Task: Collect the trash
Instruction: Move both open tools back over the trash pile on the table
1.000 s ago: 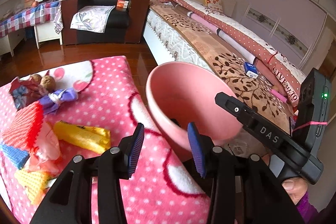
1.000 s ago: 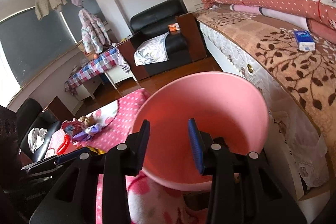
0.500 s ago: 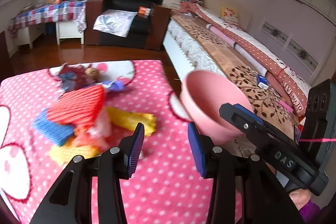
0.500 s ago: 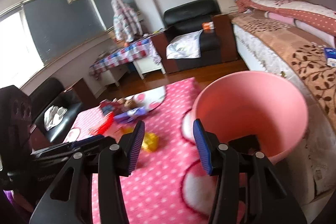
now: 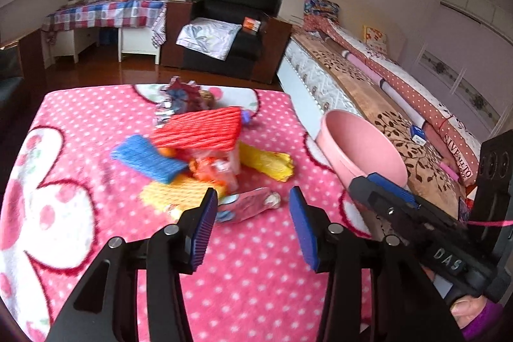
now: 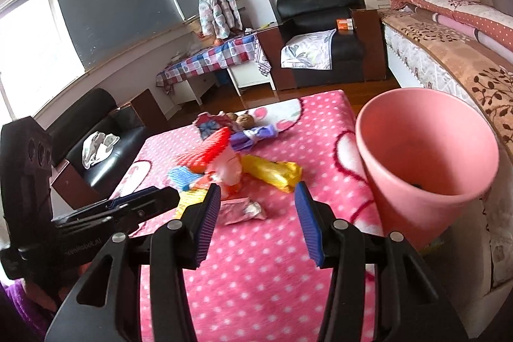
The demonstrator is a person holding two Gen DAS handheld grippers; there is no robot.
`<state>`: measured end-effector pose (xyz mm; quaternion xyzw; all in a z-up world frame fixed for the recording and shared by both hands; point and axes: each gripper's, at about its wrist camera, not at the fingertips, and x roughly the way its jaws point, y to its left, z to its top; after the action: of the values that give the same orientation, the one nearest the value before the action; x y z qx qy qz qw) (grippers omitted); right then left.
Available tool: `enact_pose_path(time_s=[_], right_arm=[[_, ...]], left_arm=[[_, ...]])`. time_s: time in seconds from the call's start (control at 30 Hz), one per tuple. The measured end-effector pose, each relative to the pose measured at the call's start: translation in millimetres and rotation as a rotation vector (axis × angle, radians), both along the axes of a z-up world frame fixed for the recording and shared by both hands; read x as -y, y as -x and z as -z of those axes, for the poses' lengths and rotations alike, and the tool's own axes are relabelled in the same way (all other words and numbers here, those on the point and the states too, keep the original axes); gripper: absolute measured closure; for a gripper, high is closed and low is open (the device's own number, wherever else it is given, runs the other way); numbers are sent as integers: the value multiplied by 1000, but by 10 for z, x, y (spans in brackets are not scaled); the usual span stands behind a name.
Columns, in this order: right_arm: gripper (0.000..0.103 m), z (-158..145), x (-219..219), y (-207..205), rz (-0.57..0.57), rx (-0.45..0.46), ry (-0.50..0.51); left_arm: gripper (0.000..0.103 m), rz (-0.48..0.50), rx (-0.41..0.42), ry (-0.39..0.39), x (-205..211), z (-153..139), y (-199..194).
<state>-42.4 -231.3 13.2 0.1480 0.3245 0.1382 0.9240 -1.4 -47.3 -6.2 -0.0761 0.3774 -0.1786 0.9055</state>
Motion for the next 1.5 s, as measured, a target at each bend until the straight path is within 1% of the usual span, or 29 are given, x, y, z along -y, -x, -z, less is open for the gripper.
enact_pose_path(time_s=[0.13,0.3,0.43,0.6,0.73,1.03,1.3,1.33,1.4,1.5], right_arm=[[54,-83,-124,62,-16,23,16],[54,-142,-312,104,-52,27,55],[54,-150,-371,135,-68,26,76],[54,-161,-315,146,-42,28,65],[54,-159,-320,135,-53,25,58],[54,-168,-336,154,-61,32,51],[54,-226,-343,189,-73,60,34],[54,-232,-348,192,-75,65,32],[54,-237,-357,194,-78,73,27],[54,-228,-369,176,-85,71,24]], left_arm=[[55,-49,-8,-6,-196,52,98],[55,-116,-35,47,-464,118,145],[55,-130,-29,73,-554,129,169],[55,-103,-37,66,-428,136,134],[55,-99,-25,55,-380,113,137],[55,-109,-33,55,-400,131,159],[55,-124,-12,36,-429,99,230],[55,-129,-10,33,-438,96,239],[47,-143,-6,24,-452,85,257],[46,-158,1,11,-458,66,267]])
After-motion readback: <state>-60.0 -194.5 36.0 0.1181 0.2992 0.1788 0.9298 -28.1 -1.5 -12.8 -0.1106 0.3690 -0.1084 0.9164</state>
